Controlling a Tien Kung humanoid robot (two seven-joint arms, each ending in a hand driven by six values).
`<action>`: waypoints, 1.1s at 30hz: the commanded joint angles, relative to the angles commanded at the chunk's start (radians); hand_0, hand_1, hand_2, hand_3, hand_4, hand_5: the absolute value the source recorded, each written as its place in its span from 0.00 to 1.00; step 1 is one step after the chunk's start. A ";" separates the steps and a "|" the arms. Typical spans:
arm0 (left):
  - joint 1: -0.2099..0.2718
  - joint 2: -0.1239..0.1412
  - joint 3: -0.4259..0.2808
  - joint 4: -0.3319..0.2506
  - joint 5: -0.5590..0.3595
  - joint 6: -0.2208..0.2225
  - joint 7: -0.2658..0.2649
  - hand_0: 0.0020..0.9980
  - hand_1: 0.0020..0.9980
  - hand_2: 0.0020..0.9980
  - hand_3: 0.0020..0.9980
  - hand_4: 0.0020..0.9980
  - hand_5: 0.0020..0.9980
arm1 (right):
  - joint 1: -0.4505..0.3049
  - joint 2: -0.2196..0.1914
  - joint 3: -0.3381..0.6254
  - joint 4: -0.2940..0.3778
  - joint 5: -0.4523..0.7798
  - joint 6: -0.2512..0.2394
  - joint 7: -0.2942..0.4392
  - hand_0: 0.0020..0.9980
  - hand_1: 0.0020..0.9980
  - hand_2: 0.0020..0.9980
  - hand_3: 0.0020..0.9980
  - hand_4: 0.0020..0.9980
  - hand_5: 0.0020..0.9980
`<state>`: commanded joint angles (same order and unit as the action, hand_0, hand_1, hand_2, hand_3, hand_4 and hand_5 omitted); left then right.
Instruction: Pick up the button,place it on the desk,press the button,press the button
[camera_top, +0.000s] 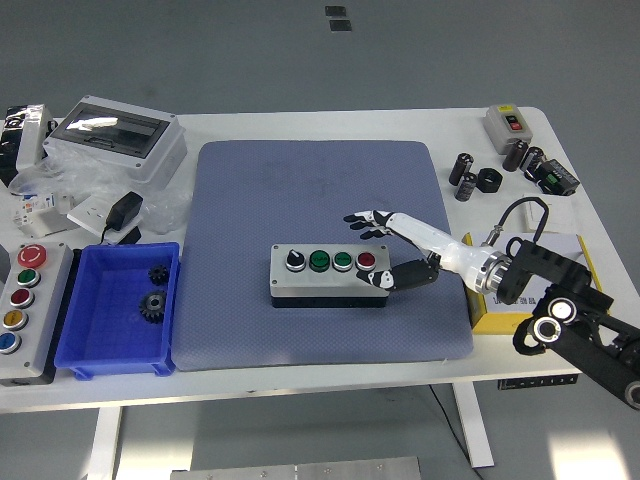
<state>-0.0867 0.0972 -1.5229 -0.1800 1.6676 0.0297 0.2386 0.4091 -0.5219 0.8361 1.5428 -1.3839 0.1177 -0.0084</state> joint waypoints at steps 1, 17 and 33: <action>0.000 0.000 0.001 0.000 -0.001 0.000 0.000 0.63 0.53 0.53 0.59 0.61 0.18 | -0.002 -0.008 0.024 0.023 0.017 0.002 0.002 0.95 0.90 0.94 0.98 0.82 0.25; 0.005 -0.006 -0.004 0.000 -0.003 0.000 0.006 0.62 0.52 0.52 0.59 0.61 0.18 | 0.035 -0.075 0.133 0.231 -0.105 0.234 -0.357 0.82 0.82 0.85 0.97 0.84 0.29; 0.002 -0.006 -0.005 0.000 -0.001 -0.002 0.008 0.62 0.52 0.52 0.59 0.61 0.17 | 0.148 0.019 0.037 0.156 -0.057 0.363 -0.431 0.04 0.17 0.28 0.84 0.31 0.09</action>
<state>-0.0846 0.0907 -1.5278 -0.1800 1.6669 0.0278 0.2465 0.5574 -0.5034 0.8735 1.6992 -1.4413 0.4804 -0.4392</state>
